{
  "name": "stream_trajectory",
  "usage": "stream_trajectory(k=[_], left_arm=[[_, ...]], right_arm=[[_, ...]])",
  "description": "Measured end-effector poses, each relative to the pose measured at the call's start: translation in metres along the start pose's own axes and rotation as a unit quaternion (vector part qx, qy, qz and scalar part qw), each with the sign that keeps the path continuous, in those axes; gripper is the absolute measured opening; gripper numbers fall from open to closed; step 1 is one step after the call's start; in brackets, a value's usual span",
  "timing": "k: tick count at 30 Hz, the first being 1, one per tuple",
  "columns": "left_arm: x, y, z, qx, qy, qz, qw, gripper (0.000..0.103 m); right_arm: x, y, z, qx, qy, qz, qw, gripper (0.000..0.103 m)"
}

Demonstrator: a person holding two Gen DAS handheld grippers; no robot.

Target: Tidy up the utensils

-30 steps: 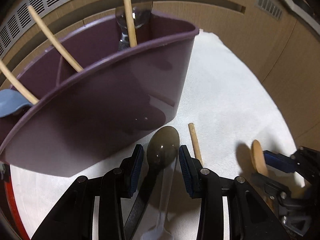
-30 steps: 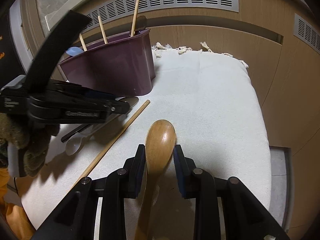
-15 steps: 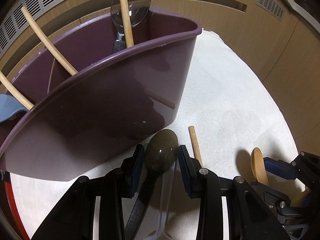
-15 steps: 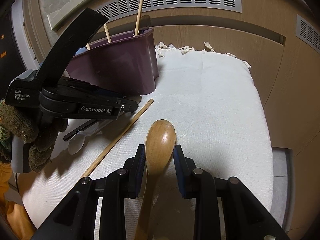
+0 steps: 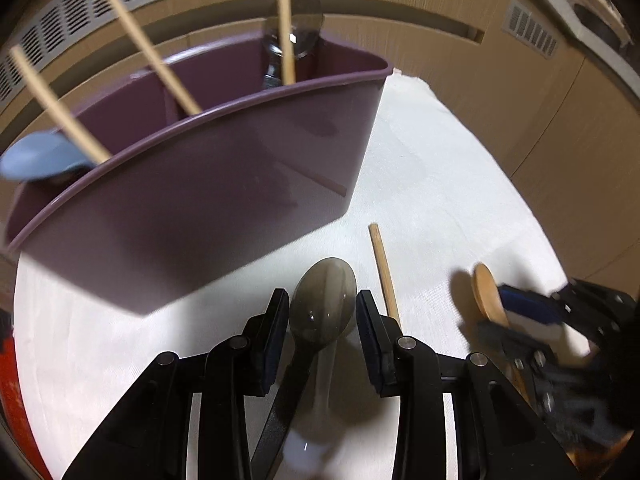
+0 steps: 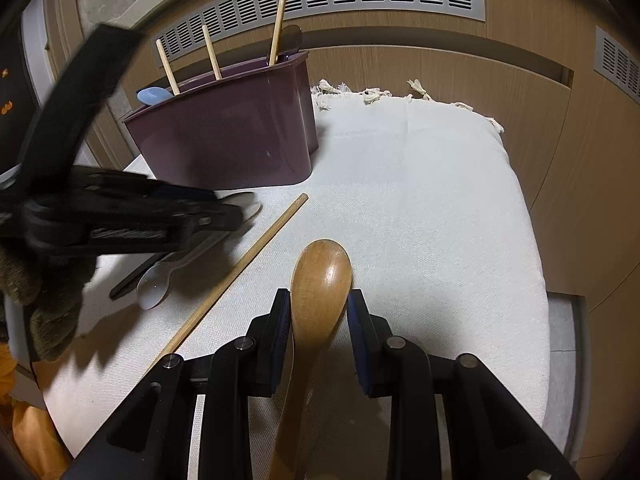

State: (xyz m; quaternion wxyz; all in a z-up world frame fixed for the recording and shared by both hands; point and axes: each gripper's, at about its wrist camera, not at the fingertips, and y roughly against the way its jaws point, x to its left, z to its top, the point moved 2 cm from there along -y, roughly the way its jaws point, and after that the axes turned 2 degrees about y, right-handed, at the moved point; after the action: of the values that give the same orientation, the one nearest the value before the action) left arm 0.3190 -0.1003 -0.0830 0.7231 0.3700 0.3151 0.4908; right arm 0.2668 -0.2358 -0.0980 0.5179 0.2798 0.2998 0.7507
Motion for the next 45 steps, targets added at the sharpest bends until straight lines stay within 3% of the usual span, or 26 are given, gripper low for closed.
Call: stream_trajectory(k=[8, 17, 23, 25, 33, 37, 40, 45], left_arm=[[0.017, 0.055, -0.035, -0.053, 0.031, -0.010, 0.9980, 0.036], [0.030, 0.120, -0.080, -0.108, 0.076, -0.036, 0.9906, 0.036], [0.030, 0.157, -0.097, -0.152, 0.088, -0.053, 0.9830, 0.036], [0.035, 0.175, -0.103, -0.171, 0.091, -0.058, 0.9793, 0.036], [0.027, 0.233, -0.105, -0.237, 0.076, -0.062, 0.9665, 0.034], [0.030, 0.241, -0.112, -0.240, 0.082, -0.056, 0.9657, 0.034], [0.033, 0.242, -0.116, -0.240, 0.089, -0.054, 0.9652, 0.033], [0.036, 0.236, -0.121, -0.232, 0.095, -0.058, 0.9664, 0.033]], right_arm=[[0.002, -0.001, -0.004, 0.003, -0.003, 0.005, 1.000, 0.027], [0.025, 0.029, -0.005, -0.014, 0.009, 0.014, 1.000, 0.027], [0.044, 0.072, -0.004, -0.048, 0.033, 0.007, 0.998, 0.026], [0.051, 0.091, -0.003, -0.066, 0.042, 0.004, 0.997, 0.021], [0.075, 0.141, 0.011, -0.117, 0.082, -0.008, 0.990, 0.016], [0.066, 0.117, 0.012, -0.084, 0.076, -0.010, 0.994, 0.017], [0.056, 0.079, 0.008, -0.030, 0.066, -0.011, 0.997, 0.033], [0.057, 0.023, 0.000, 0.036, 0.060, -0.007, 0.998, 0.034]])
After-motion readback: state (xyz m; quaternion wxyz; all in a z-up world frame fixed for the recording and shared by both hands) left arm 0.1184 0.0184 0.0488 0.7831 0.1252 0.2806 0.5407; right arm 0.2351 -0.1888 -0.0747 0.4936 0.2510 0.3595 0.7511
